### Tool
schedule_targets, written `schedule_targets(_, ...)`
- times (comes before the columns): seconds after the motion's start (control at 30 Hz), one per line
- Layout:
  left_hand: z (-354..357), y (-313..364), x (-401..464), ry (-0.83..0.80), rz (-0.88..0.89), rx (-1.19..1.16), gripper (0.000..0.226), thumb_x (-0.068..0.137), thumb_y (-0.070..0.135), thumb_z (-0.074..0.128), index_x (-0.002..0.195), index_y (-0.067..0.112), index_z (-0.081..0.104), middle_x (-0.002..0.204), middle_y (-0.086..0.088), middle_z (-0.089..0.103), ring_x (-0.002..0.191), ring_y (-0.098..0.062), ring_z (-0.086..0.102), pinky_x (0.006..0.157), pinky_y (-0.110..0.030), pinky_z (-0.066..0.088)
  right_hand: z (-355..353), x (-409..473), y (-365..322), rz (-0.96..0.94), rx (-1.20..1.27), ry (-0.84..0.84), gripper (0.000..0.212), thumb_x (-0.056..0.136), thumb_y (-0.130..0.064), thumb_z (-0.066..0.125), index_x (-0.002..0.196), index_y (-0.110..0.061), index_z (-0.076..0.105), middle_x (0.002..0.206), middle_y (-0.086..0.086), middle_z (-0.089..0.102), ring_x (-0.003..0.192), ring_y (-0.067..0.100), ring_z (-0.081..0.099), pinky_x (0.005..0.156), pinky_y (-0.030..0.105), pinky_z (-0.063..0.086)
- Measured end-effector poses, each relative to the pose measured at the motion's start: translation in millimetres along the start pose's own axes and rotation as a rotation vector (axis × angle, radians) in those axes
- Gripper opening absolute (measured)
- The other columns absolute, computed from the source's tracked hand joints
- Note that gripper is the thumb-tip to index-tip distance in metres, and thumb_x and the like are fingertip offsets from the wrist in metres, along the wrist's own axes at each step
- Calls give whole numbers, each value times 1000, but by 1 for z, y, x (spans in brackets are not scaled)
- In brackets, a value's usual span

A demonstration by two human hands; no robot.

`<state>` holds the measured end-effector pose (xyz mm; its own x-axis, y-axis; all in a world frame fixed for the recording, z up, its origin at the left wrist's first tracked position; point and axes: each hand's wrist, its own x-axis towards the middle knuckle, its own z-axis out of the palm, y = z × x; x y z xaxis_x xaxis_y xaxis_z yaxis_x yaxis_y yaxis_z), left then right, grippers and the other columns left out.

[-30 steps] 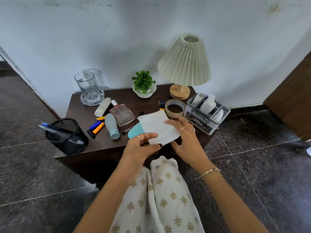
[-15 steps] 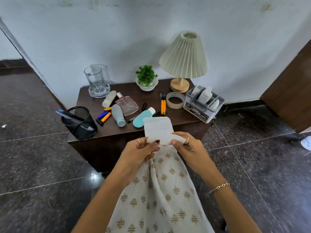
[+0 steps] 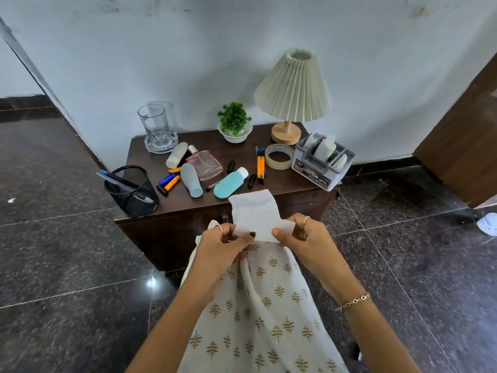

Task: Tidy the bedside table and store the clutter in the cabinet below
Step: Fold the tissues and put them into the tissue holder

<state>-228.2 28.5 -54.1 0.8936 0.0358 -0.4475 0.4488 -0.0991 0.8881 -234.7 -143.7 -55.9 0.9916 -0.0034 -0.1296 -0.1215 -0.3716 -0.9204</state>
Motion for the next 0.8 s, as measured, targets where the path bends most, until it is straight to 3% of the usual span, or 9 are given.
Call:
schedule_targets(0.07,2,-2,-2,13,21,22,29,81,22,73,107,14,65,86,-3,72,76,-12,67,76,-26,57,2,-3,7,22,-2,39,11,84,-26,67,91,-19,62,87,4,66,74,11,59,74,39,55)
schedule_targets(0.13,3,-3,-3,17,29,28,32,81,20,72,111,18,60,84,-3,71,70,-10,66,73,-25,57,6,-5,12,30,28,54,20,83,-21,69,99,-24,58,101,0,66,87,12,64,82,41,56)
schedule_targets(0.27,5,-1,-5,-14,21,13,40,83,15,70,118,26,53,89,-5,71,75,-13,68,75,-26,57,5,-8,10,-20,68,61,53,80,-17,72,121,-36,43,114,-12,54,86,8,62,73,21,55)
schedule_targets(0.33,4,-1,-7,-35,7,9,43,84,14,69,120,30,52,93,-7,71,78,-14,69,81,-30,57,1,-10,8,-67,70,50,61,79,-22,74,124,-44,40,121,-19,48,93,8,62,74,20,55)
schedule_targets(0.43,1,-2,-10,-57,-9,-7,42,85,13,67,117,35,51,94,-6,71,81,-15,70,88,-35,56,-3,-13,8,-158,21,6,52,75,-29,76,110,-54,48,128,-22,40,108,2,54,86,22,54)
schedule_targets(0.53,-1,-7,-13,-81,-10,-65,24,87,13,64,108,24,63,95,-4,71,87,-17,69,87,-34,56,-6,-17,8,-175,-79,-45,43,68,-42,76,104,-50,54,133,-25,33,117,-5,45,101,24,45)
schedule_targets(0.67,-3,-11,-18,-73,-55,-169,12,89,18,62,98,18,70,101,-2,72,95,-18,67,87,-36,56,-5,-29,10,-224,-266,-81,52,63,-56,71,109,-58,47,140,-36,16,127,-14,24,100,8,24)
schedule_targets(0.8,-6,-9,-25,-93,-91,-304,12,89,14,61,96,14,71,103,-4,73,98,-19,67,82,-34,56,-5,-39,13,-303,-375,-101,47,75,-47,70,112,-63,46,147,-34,7,140,-1,9,107,20,16)
